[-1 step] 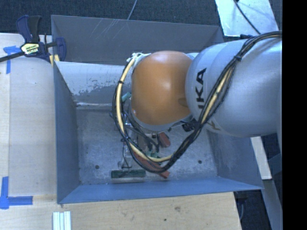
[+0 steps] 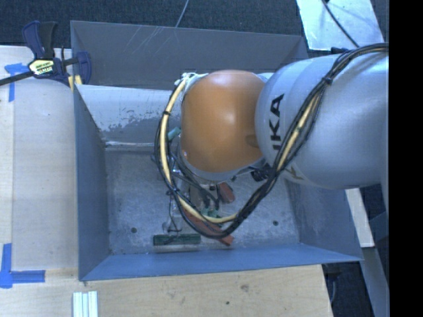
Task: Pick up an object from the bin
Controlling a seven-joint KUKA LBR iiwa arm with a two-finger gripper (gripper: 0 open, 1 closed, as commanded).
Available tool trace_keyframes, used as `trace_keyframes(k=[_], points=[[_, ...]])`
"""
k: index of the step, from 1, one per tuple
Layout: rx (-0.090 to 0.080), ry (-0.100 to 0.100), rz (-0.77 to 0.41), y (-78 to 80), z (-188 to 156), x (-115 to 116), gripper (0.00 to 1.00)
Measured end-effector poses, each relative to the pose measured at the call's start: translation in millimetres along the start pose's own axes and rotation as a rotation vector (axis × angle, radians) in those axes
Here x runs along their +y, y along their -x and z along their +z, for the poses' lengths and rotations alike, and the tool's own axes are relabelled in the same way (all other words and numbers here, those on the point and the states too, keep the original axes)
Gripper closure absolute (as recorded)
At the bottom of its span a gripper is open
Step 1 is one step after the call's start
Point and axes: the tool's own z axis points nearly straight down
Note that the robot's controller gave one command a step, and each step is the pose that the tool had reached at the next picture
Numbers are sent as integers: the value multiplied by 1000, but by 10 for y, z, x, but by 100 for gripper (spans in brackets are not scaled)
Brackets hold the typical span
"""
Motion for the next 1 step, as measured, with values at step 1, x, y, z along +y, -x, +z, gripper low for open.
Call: trace_keyframes(k=[1], points=[[-5,1,-14,55,906,-452,0]])
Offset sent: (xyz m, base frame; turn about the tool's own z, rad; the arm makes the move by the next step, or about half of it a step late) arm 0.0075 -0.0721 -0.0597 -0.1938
